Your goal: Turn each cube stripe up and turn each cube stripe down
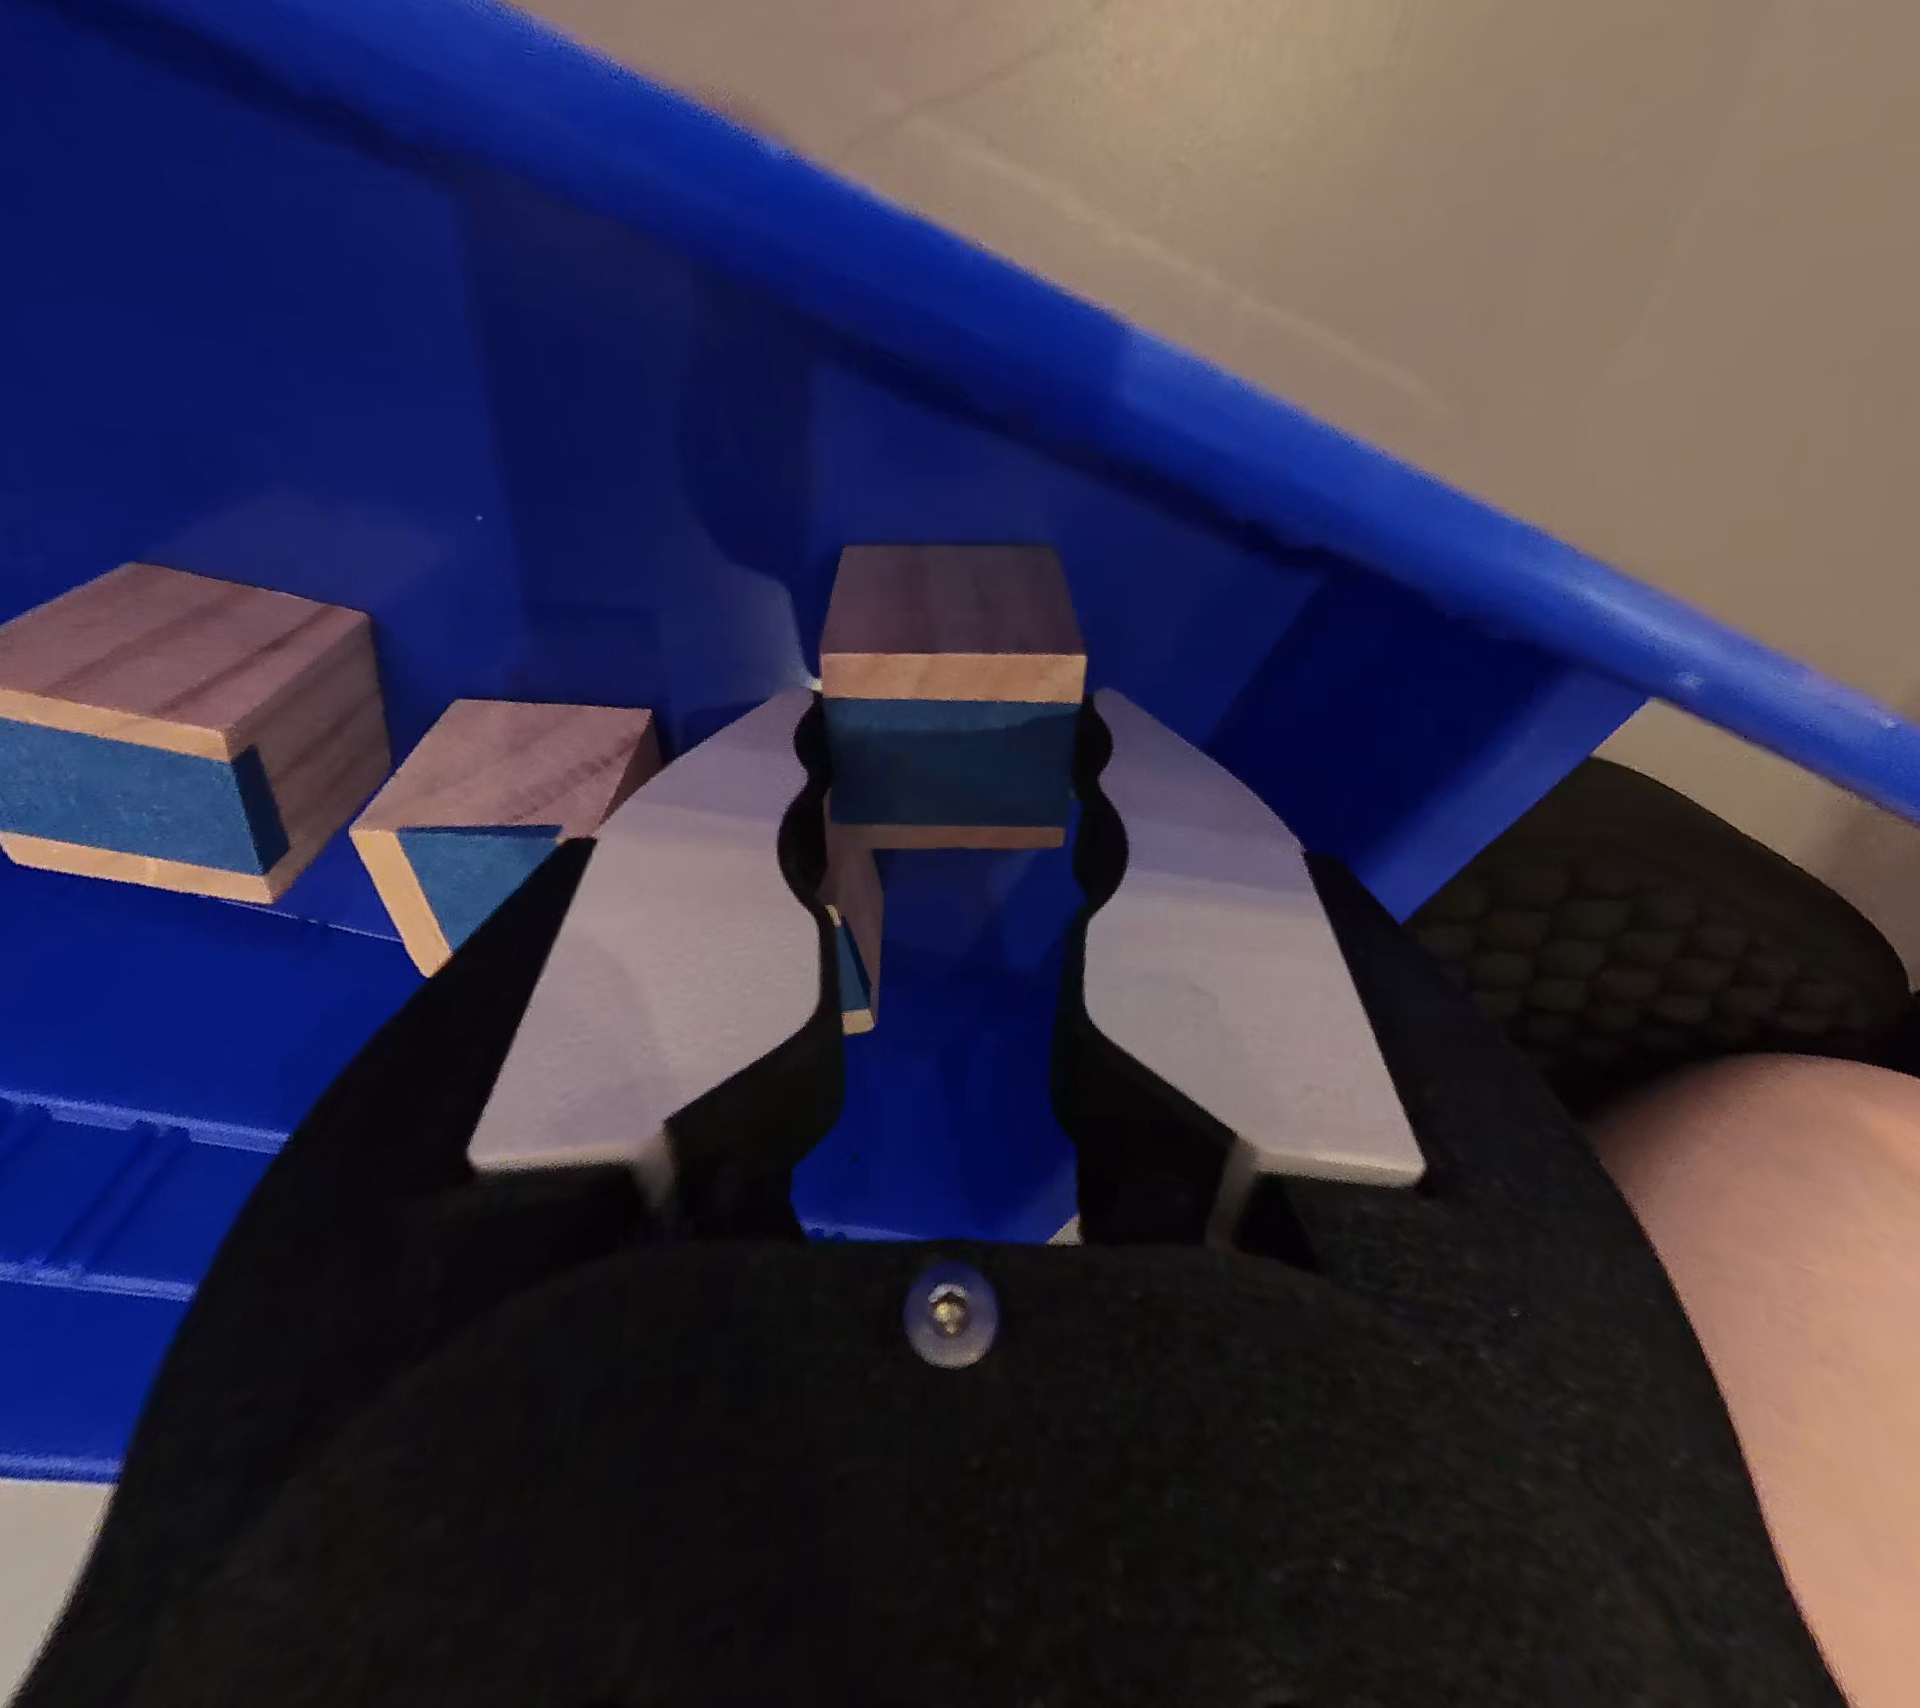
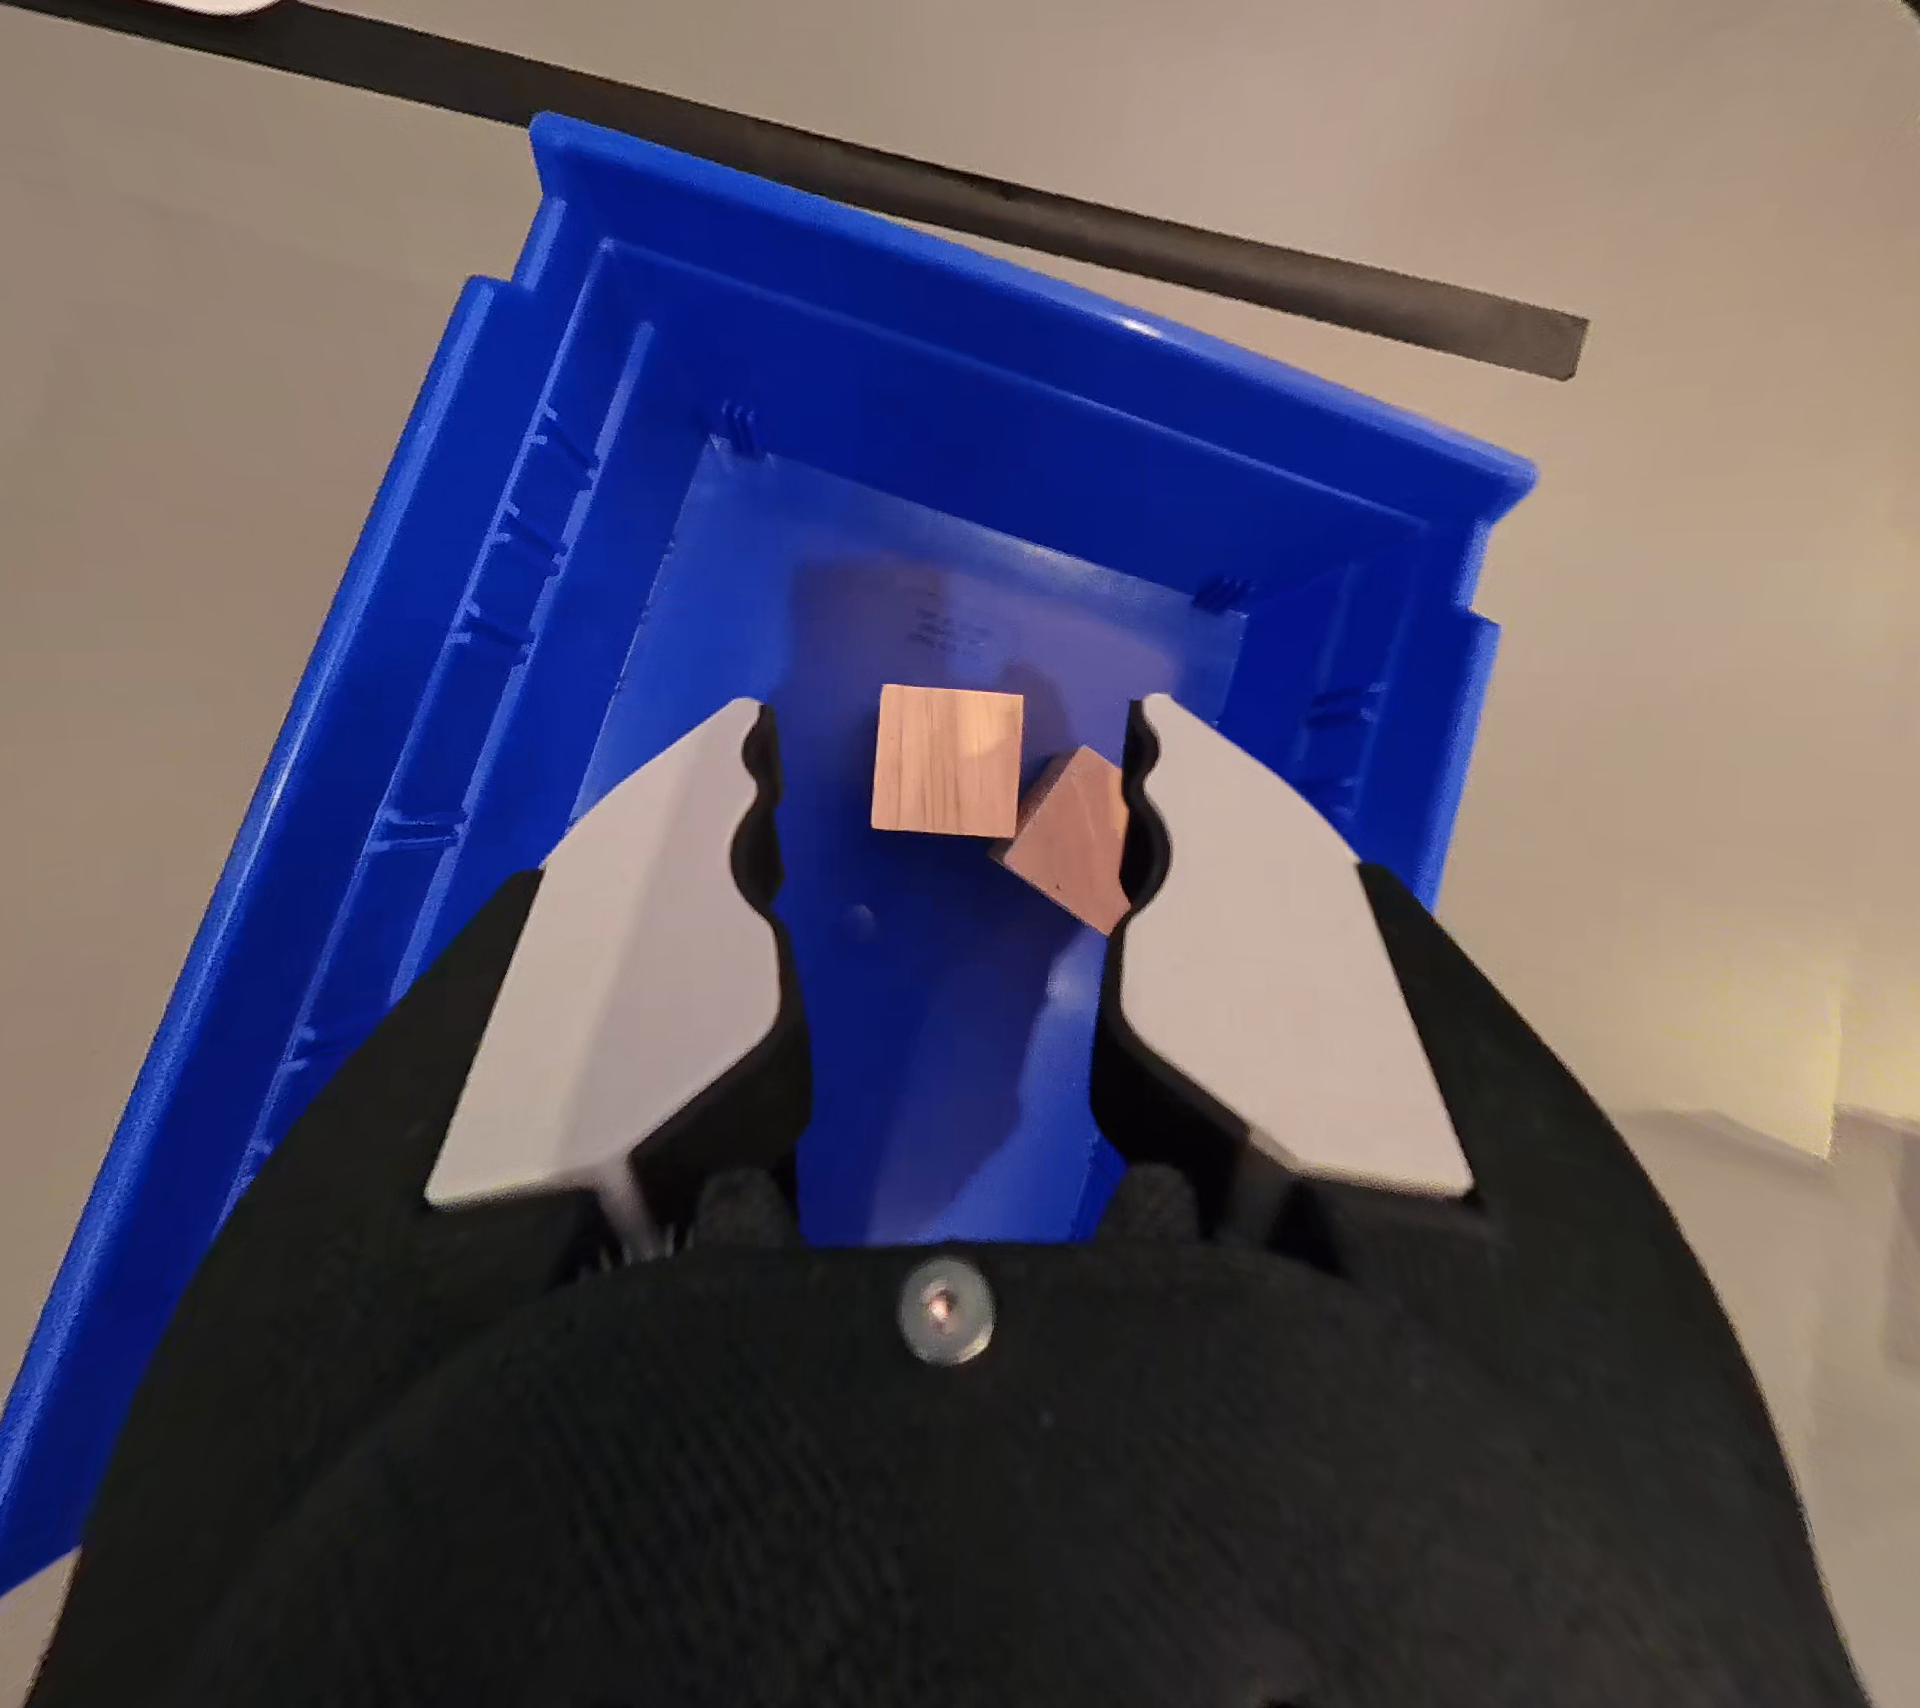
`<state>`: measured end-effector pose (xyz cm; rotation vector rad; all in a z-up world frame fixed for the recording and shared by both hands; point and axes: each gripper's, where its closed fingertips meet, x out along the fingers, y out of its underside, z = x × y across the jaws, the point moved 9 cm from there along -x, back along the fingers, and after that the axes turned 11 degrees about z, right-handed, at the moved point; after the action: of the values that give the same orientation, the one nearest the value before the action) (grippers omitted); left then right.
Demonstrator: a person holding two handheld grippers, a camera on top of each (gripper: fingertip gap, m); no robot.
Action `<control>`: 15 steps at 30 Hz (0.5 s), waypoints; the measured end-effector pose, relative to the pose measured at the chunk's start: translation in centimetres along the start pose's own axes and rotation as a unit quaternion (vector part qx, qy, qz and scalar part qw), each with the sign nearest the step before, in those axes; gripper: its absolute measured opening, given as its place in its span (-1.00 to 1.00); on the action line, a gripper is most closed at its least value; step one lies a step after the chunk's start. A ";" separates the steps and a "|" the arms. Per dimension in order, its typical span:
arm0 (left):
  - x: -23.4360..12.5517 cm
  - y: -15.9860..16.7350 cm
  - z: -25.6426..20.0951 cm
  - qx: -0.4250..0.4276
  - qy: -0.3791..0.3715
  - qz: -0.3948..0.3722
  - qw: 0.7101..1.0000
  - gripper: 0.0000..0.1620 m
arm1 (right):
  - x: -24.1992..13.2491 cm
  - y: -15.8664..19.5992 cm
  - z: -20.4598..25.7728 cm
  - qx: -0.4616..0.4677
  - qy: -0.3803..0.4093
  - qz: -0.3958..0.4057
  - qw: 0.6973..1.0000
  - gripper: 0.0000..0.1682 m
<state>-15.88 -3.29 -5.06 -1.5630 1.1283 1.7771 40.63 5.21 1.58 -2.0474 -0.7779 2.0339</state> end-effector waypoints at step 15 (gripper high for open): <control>-14.9 3.6 -2.5 0.013 0.048 -0.522 0.852 -0.45 | -9.2 -1.6 15.8 -0.329 -0.073 -0.339 0.878 -0.24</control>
<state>-14.46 -5.12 10.34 -1.7427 0.1751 0.9263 25.52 -1.55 9.38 -1.4823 -2.0923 1.6235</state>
